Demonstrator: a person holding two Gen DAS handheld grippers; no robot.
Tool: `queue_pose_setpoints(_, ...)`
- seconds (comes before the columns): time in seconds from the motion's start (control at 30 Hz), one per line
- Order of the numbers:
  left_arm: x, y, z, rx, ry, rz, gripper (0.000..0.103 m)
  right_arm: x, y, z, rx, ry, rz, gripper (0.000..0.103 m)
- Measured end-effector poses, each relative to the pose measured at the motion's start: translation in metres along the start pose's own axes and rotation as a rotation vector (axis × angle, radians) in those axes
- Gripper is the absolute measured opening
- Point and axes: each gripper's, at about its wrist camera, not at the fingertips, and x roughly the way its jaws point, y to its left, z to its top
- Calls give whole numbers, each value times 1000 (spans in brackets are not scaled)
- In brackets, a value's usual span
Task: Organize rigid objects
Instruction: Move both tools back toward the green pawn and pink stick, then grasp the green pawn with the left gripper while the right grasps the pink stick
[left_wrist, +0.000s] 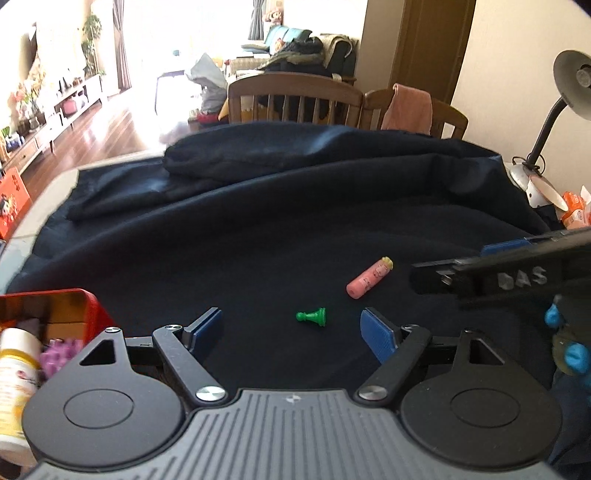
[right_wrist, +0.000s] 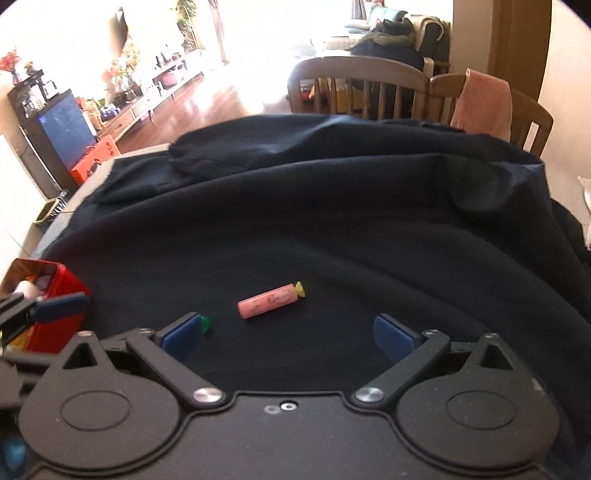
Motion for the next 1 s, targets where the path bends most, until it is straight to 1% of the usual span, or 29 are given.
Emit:
queue_pose_setpoints(0.1, 15, -3, 0, 12, 17, 14, 81, 17, 3, 7, 13, 22, -2, 98)
queue_pose_setpoints(0.2, 28, -3, -1, 4, 26, 15, 81, 31, 7, 12, 8, 37, -16, 95)
queue_pose_setpoints(0.3, 37, -4, -2, -4, 26, 8, 81, 42, 10, 13, 20, 47, -33, 90)
queue_pose_setpoints(0.4, 45, -7, -2, 6, 21, 9, 81, 52, 11, 13, 39, 59, -45, 82)
queue_pose_setpoints(0.43, 48, -8, -2, 7, 21, 10, 81, 54, 11, 13, 43, 60, -46, 77)
queue_pose_setpoints(0.5, 54, -8, -1, 9, 23, 12, 81, 58, 13, 13, 51, 59, -51, 75)
queue_pose_setpoints(0.57, 59, -9, -2, 14, 33, 10, 81, 61, 16, 14, 55, 60, -56, 66)
queue_pose_setpoints(0.67, 65, -12, -2, 40, 31, 8, 81, 67, 18, 12, 68, 75, -64, 60)
queue_pose_setpoints(0.7, 66, -13, -2, 46, 31, 7, 79, 69, 18, 13, 72, 78, -64, 59)
queue_pose_setpoints(0.83, 73, -12, -2, 42, 49, -2, 62, 73, 15, 14, 82, 90, -63, 52)
queue_pose_setpoints(0.93, 75, -13, -2, 48, 41, -1, 56, 73, 16, 14, 73, 91, -68, 50)
queue_pose_setpoints(0.97, 75, -13, -3, 50, 38, -2, 55, 73, 16, 14, 69, 90, -69, 47)
queue_pose_setpoints(1.0, 75, -14, -3, 52, 35, -3, 50, 73, 16, 14, 61, 89, -69, 45)
